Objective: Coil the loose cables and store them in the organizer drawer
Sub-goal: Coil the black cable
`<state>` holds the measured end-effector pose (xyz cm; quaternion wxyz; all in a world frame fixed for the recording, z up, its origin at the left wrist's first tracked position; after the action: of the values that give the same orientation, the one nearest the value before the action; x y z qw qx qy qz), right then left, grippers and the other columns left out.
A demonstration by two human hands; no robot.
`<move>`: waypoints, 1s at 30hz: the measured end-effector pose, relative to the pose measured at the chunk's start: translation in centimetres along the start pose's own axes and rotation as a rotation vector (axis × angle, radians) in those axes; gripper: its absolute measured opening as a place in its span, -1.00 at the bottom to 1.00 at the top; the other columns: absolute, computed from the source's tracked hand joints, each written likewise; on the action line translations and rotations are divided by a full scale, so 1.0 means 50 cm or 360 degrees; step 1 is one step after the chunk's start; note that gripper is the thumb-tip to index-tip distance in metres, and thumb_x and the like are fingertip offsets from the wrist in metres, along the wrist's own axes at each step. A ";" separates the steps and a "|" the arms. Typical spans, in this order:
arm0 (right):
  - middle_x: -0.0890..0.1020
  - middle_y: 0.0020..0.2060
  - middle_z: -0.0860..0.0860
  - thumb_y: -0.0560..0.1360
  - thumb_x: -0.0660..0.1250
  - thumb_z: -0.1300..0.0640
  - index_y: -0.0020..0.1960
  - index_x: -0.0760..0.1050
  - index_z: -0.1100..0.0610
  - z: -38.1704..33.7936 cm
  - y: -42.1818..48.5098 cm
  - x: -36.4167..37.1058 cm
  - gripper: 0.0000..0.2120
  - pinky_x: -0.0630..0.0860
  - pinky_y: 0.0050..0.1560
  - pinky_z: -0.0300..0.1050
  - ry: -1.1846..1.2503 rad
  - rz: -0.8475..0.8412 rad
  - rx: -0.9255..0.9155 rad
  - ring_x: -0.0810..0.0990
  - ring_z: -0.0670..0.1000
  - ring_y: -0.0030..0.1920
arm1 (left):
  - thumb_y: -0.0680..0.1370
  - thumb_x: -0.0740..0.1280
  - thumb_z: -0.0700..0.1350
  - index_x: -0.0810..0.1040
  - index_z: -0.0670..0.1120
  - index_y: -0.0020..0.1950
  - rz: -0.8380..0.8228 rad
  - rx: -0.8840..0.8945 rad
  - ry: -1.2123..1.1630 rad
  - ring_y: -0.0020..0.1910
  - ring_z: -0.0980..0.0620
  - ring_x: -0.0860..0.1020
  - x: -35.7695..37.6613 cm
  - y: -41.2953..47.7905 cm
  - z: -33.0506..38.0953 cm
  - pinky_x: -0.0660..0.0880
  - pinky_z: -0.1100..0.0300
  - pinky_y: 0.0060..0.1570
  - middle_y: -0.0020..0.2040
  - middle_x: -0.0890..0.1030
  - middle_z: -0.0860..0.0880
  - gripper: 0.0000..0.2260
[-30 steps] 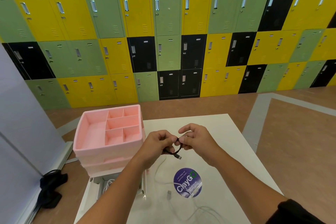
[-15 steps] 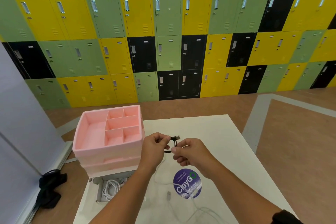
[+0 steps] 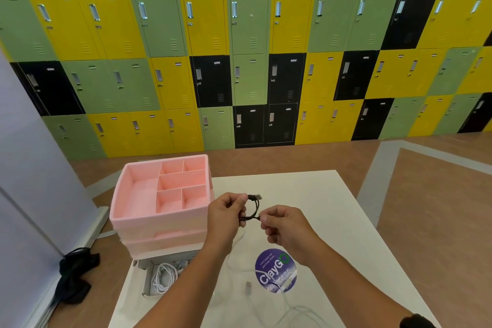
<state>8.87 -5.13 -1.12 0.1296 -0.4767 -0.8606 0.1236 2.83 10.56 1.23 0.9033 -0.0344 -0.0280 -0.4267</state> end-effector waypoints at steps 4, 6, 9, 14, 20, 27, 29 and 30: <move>0.67 -0.21 0.24 0.53 0.37 0.41 0.07 0.61 0.31 0.000 0.000 0.002 -0.86 0.58 -0.27 -0.15 0.0248 0.0079 0.0065 0.59 0.04 -0.32 | 0.61 0.37 -0.19 0.63 -0.23 -0.10 -0.0068 0.0069 0.0094 -0.40 0.05 0.47 0.021 -0.006 0.008 0.45 0.21 -0.45 -0.38 0.51 -0.07 -0.86; 0.68 -0.21 0.26 0.51 0.38 0.45 0.10 0.56 0.34 0.005 0.000 0.000 -0.82 0.60 -0.29 -0.16 0.0425 0.0134 0.0111 0.61 0.04 -0.35 | 0.61 0.37 -0.19 0.63 -0.23 -0.10 -0.0079 0.0090 0.0097 -0.41 0.06 0.46 0.027 -0.006 0.013 0.45 0.20 -0.46 -0.39 0.50 -0.05 -0.86; 0.68 -0.20 0.27 0.52 0.36 0.44 0.05 0.57 0.38 0.014 -0.004 0.012 -0.89 0.60 -0.31 -0.19 0.0623 0.0102 0.0175 0.61 0.04 -0.35 | 0.60 0.38 -0.21 0.62 -0.23 -0.12 -0.0094 0.0132 0.0084 -0.43 0.06 0.44 0.034 -0.005 0.023 0.43 0.19 -0.48 -0.39 0.48 -0.05 -0.86; 0.67 -0.22 0.23 0.55 0.31 0.44 0.06 0.58 0.35 0.021 -0.007 0.019 -0.88 0.59 -0.27 -0.15 0.0719 0.0106 0.0208 0.58 0.03 -0.33 | 0.61 0.37 -0.18 0.62 -0.22 -0.10 -0.0003 0.0159 0.0028 -0.40 0.08 0.44 0.026 -0.004 0.019 0.43 0.20 -0.47 -0.35 0.49 -0.03 -0.86; 0.65 -0.26 0.21 0.57 0.30 0.40 0.04 0.54 0.33 0.004 -0.017 0.043 -0.92 0.58 -0.26 -0.12 0.0712 -0.0009 0.0166 0.59 0.06 -0.32 | 0.61 0.37 -0.15 0.61 -0.11 -0.15 0.0097 0.0272 0.0179 -0.34 0.08 0.48 0.019 -0.008 0.032 0.50 0.12 -0.36 -0.36 0.54 0.10 -0.85; 0.66 -0.27 0.20 0.55 0.33 0.42 0.02 0.54 0.30 0.009 -0.025 0.056 -0.91 0.53 -0.35 -0.19 0.0476 -0.0081 0.0219 0.54 0.00 -0.38 | 0.61 0.35 -0.18 0.59 -0.10 -0.15 0.0398 0.0249 -0.0009 -0.44 0.10 0.46 -0.024 -0.001 0.050 0.46 0.15 -0.43 -0.31 0.52 -0.06 -0.86; 0.67 -0.25 0.22 0.54 0.36 0.42 0.07 0.53 0.31 0.017 -0.027 0.060 -0.87 0.51 -0.35 -0.20 0.0441 -0.0073 0.0268 0.53 0.00 -0.38 | 0.61 0.36 -0.17 0.59 -0.08 -0.17 0.0376 0.0251 0.0027 -0.42 0.08 0.45 -0.020 0.000 0.049 0.46 0.07 -0.36 -0.32 0.52 -0.04 -0.85; 0.68 -0.23 0.23 0.52 0.38 0.42 0.11 0.52 0.32 0.020 -0.026 0.057 -0.83 0.52 -0.33 -0.19 0.0434 -0.0038 0.0275 0.54 0.00 -0.37 | 0.61 0.36 -0.16 0.59 -0.07 -0.17 0.0350 0.0254 0.0047 -0.40 0.06 0.46 -0.016 -0.001 0.050 0.46 0.05 -0.34 -0.32 0.53 -0.03 -0.85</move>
<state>6.04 -3.44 -1.30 0.2872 -0.4658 -0.8269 0.1297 2.23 11.37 3.64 0.9448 0.0409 -0.0447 -0.3219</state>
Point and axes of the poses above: each hand's wrist, its own y-axis towards the middle knuckle, its own x-axis out of the palm, z = x × y, the point moved 10 cm from there along y, towards the middle knuckle
